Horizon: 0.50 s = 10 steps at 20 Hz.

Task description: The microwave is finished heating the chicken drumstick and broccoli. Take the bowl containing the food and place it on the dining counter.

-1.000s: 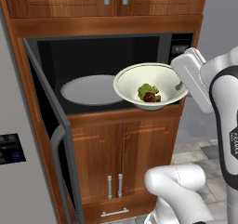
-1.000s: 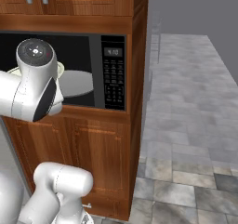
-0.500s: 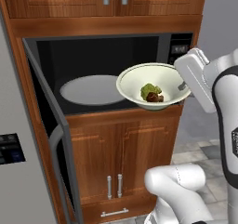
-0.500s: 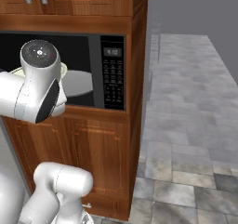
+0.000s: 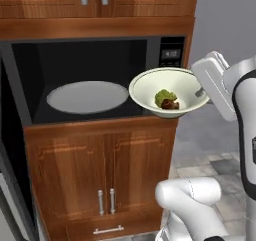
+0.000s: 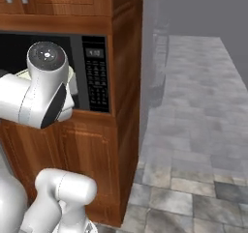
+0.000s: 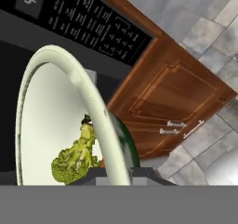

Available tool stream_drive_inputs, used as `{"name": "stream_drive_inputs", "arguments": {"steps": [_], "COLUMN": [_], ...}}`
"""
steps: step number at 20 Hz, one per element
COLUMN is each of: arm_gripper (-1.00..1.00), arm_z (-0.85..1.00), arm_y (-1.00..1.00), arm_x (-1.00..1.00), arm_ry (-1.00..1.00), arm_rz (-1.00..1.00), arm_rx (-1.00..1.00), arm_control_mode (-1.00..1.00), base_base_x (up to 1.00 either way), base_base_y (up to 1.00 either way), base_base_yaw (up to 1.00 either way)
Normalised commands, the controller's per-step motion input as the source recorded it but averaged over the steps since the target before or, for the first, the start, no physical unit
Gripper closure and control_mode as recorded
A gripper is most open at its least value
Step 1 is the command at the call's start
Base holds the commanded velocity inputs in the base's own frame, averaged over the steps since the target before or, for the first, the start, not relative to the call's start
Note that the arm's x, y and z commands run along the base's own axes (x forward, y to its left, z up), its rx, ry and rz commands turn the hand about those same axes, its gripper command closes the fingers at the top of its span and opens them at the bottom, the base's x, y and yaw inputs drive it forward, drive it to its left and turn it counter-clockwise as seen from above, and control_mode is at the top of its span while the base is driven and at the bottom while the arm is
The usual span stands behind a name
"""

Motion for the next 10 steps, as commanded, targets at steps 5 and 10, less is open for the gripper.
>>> {"name": "stream_drive_inputs", "arguments": {"steps": [5,10], "arm_gripper": [1.0,1.0], "arm_z": [0.0,0.0], "arm_y": [0.0,0.0], "arm_x": [0.0,0.0], "arm_ry": [0.0,0.0], "arm_rz": [0.0,0.0], "arm_rx": [0.0,0.0], "arm_control_mode": [1.0,1.0], "base_base_x": [-0.1,-0.13], "base_base_y": [-0.54,-0.27], "base_base_yaw": [0.6,0.96]}}
